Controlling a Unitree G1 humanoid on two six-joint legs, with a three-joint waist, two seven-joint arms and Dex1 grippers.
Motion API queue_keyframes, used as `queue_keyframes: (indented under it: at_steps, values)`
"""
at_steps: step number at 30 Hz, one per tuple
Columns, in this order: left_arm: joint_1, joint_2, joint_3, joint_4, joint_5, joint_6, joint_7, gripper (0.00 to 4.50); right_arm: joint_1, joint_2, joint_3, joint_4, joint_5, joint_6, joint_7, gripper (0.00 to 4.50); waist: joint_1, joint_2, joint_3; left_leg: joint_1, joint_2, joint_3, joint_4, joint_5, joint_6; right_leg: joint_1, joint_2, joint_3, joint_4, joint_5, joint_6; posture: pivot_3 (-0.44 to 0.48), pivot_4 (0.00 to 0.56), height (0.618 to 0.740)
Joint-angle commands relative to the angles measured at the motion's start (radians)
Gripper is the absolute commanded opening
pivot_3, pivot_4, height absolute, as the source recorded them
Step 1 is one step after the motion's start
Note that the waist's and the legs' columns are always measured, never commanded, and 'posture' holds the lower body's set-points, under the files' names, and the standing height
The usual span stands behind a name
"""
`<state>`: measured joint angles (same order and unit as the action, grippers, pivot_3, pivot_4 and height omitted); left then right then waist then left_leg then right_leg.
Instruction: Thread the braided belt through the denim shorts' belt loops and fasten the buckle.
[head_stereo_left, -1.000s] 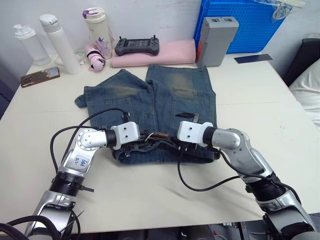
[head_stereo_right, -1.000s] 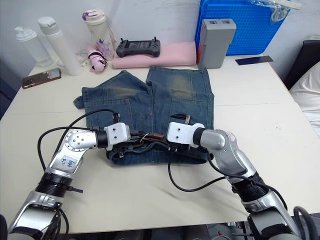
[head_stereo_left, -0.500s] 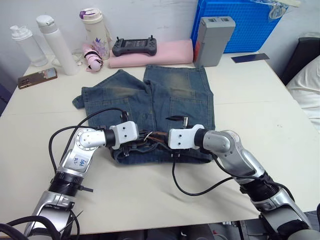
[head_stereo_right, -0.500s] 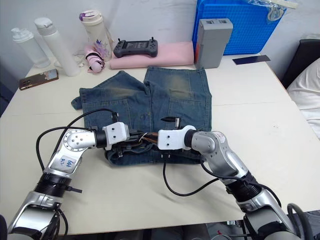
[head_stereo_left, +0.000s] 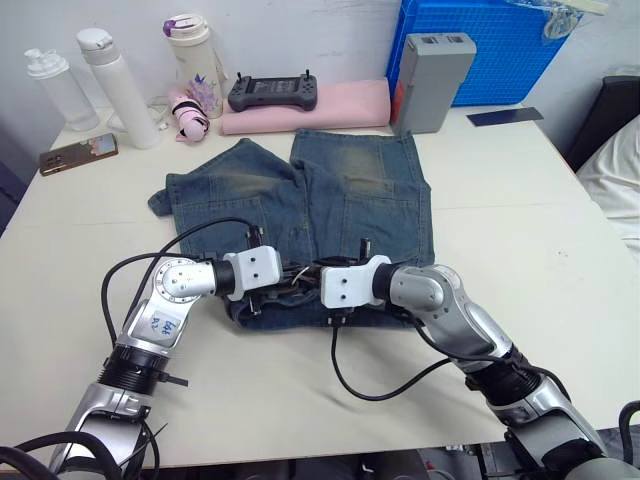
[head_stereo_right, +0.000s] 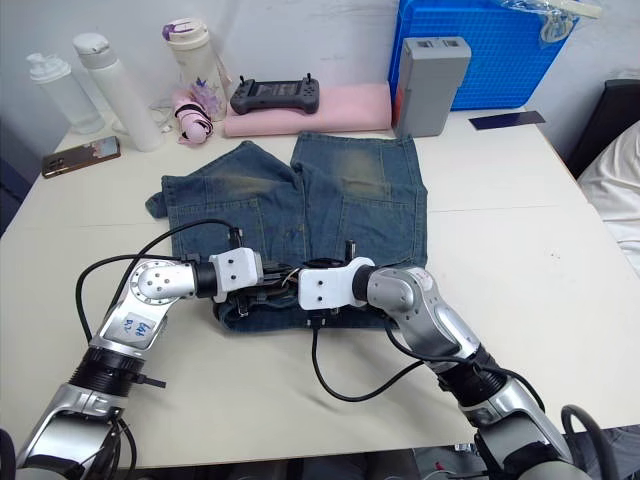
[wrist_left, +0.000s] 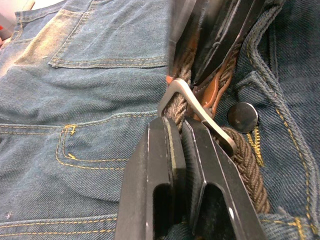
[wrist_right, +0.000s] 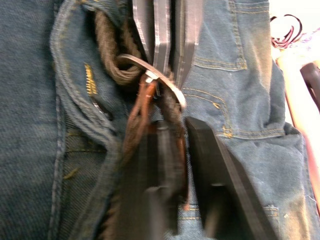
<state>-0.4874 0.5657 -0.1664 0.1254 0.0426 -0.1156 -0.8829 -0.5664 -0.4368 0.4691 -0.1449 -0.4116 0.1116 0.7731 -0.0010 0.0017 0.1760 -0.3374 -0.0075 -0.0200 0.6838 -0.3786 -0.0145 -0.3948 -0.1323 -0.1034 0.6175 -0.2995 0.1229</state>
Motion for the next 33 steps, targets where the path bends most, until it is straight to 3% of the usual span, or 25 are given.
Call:
queue_keyframes:
  at_steps: [1, 4, 12, 19, 22, 27, 33]
  values:
    - [0.019, 0.001, -0.02, -0.02, 0.002, -0.004, -0.01, 0.0, -0.002, -0.008, -0.018, -0.018, -0.011, 0.003, -0.007, 0.05, 0.0, 0.0, 0.0, 0.0, 0.0, 0.0, 0.0, 0.0, 0.0, 0.0, 0.0, 0.0, 0.0, 0.0, 0.0, 0.0, 0.15, 0.739]
    - [0.018, -0.003, -0.007, -0.023, -0.012, -0.001, -0.004, 0.0, 0.002, -0.006, -0.022, -0.019, -0.005, 0.016, -0.004, 0.05, 0.0, 0.0, 0.0, 0.0, 0.0, 0.0, 0.0, 0.0, 0.0, 0.0, 0.0, 0.0, 0.0, 0.0, 0.0, 0.0, 0.15, 0.739]
    - [0.089, 0.037, 0.096, -0.165, -0.153, 0.198, -0.034, 3.28, 0.01, -0.001, -0.029, -0.028, -0.003, 0.042, -0.014, 0.0, -0.003, 0.0, 0.0, 0.0, 0.0, 0.0, 0.0, 0.0, 0.0, 0.0, 0.0, 0.0, 0.0, 0.0, 0.0, 0.0, 0.15, 0.739]
    - [0.263, 0.144, 0.359, -0.304, -0.43, 0.517, -0.055, 3.28, 0.022, -0.012, -0.045, -0.035, -0.003, 0.051, -0.029, 0.0, -0.003, 0.0, 0.001, 0.0, 0.002, -0.001, -0.001, 0.0, 0.0, 0.0, 0.0, 0.0, 0.0, 0.0, 0.0, 0.0, 0.15, 0.739]
    - [0.273, 0.144, 0.41, -0.313, -0.484, 0.551, -0.046, 2.43, 0.029, -0.015, -0.049, -0.04, -0.001, 0.052, -0.033, 0.0, 0.003, 0.0, 0.001, 0.0, 0.002, -0.001, 0.0, 0.0, 0.0, 0.0, -0.001, 0.0, 0.0, 0.0, 0.0, 0.0, 0.15, 0.739]
    - [0.228, 0.136, 0.353, -0.292, -0.453, 0.543, -0.031, 0.2, 0.037, -0.019, -0.049, -0.042, 0.0, 0.05, -0.034, 0.0, 0.0, 0.0, 0.001, 0.0, 0.001, -0.001, -0.001, 0.0, 0.0, 0.001, -0.001, 0.0, -0.001, 0.0, 0.0, 0.0, 0.15, 0.739]
    - [0.176, 0.12, 0.199, -0.211, -0.35, 0.478, -0.05, 0.05, 0.037, -0.021, -0.052, -0.049, -0.001, 0.056, -0.033, 0.0, -0.002, 0.0, 0.001, 0.0, 0.0, 0.0, -0.001, -0.001, 0.0, 0.0, 0.0, 0.0, -0.002, 0.0, 0.0, 0.0, 0.15, 0.739]
